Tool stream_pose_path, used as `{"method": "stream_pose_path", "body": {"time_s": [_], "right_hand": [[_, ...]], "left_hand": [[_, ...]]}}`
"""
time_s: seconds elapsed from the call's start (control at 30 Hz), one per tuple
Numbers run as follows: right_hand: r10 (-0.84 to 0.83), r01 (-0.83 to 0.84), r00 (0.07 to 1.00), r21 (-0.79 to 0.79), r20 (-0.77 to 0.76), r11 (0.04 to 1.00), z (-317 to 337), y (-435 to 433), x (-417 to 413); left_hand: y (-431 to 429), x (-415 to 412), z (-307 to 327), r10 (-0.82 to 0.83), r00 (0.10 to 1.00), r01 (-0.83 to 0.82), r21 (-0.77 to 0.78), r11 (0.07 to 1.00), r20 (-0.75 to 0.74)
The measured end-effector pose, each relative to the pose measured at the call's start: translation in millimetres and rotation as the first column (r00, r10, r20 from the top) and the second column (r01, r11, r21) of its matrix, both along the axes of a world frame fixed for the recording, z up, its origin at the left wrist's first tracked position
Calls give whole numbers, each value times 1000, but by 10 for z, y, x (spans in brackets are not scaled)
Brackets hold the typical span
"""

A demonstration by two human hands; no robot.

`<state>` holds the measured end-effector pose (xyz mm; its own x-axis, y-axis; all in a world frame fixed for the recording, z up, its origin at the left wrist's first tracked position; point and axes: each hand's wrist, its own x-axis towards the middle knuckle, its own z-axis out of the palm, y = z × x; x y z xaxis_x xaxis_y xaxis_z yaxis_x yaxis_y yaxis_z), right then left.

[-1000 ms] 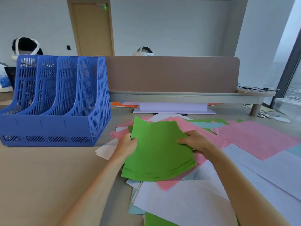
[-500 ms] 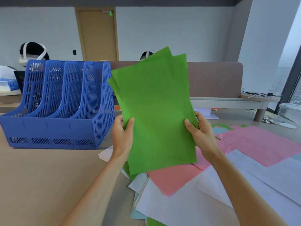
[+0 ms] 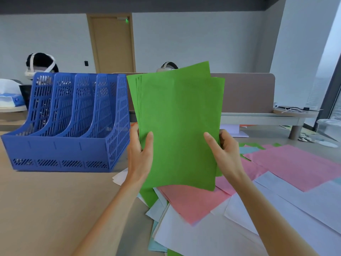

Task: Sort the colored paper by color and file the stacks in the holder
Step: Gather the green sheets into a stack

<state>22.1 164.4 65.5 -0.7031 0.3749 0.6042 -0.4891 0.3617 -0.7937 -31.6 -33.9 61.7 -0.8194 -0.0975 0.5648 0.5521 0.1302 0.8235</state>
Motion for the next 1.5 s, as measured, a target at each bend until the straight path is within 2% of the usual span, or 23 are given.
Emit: {"method": "stream_pose_path", "body": {"time_s": [0.13,0.23,0.37,0.47,0.77,0.97,1.13,1.37,1.5], "right_hand": [[31,-32,999,-56,-32,998,4,-41,12],[109,-109,994,-96,-8,989,-54,-112,18],[114,-113,993,-13,36,993,-155,-193,-3],[93,-90,995,-85,25,992,-160,-178,-19],[-13,20,999,-149,46,989,-250,-190,-56],[-97,99,994,-51,45,994,-287,-289,-35],[-153,151,987,44,41,988,-201,-429,19],[6,-6,1000,133,4,991,-21,-1056,109],[164,-171,984,107,71,980,2,-1732,90]], "left_hand": [[-13,22,31,-29,999,30,72,997,-22],[-35,35,80,-30,998,30,12,999,-60],[-32,62,116,-21,990,8,-89,996,-143],[-48,44,79,-4,996,-7,-112,994,-94],[-65,-44,-32,85,996,-86,29,996,38],[-46,-5,-58,28,996,-31,44,999,85],[-215,102,-94,66,983,-63,-25,998,171],[-1099,361,-92,230,960,-219,-82,972,161],[-1821,565,-124,353,919,-337,-116,934,175]]}}
